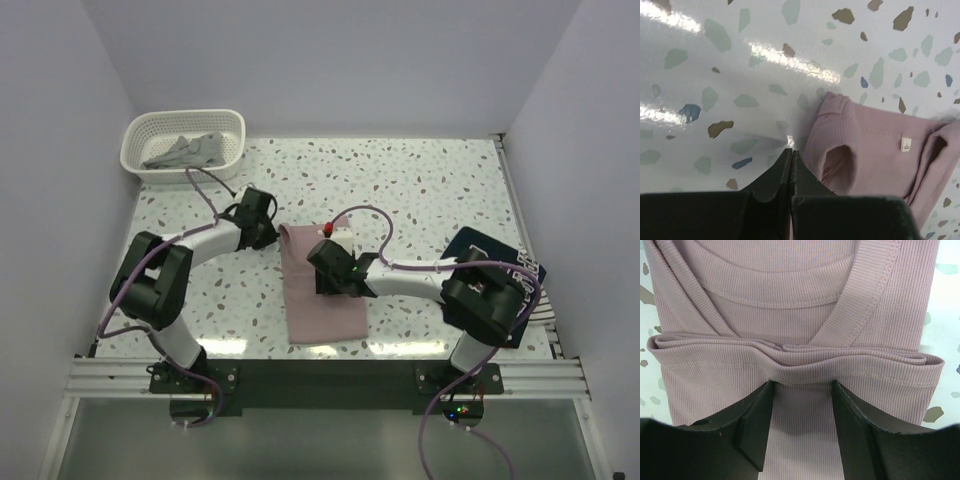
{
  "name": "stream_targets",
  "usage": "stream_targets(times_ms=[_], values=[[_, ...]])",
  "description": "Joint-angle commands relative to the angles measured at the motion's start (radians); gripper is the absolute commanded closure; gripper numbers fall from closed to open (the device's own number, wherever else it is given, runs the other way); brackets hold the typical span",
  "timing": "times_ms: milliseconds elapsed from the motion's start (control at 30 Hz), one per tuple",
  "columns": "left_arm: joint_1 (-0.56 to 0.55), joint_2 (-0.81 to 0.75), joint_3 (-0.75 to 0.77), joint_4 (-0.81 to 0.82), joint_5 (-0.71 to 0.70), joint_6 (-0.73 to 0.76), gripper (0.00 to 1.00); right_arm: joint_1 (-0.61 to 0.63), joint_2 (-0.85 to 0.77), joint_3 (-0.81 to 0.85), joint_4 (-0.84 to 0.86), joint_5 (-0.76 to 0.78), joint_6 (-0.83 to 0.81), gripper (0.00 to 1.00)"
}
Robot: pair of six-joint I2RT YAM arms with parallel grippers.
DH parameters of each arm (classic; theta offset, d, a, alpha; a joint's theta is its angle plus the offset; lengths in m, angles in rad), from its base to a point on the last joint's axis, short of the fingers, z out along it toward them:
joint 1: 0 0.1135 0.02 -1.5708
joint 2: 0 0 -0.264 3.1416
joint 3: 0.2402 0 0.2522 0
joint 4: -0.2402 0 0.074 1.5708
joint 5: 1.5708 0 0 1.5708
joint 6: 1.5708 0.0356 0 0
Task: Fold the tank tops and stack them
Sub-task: Fold the tank top
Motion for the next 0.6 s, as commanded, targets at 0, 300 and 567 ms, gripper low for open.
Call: stream_targets(times_ms=[0, 300, 567], values=[[0.005, 0.026, 0.091, 0.094, 0.016, 0.015, 1.0, 0.0, 0.021, 0.023, -0.046, -0.024, 0.019, 0.46], [0.004, 0.095, 0.142, 0.141, 0.077, 0.019, 1.0, -0.001, 0.047, 0.057, -0.049, -0.027, 0.007, 0.46], [0.004, 0.199, 0.163, 0.171, 0.132, 0.009, 1.0, -0.001, 0.073, 0.072, -0.056, -0.028, 0.009, 0.46]])
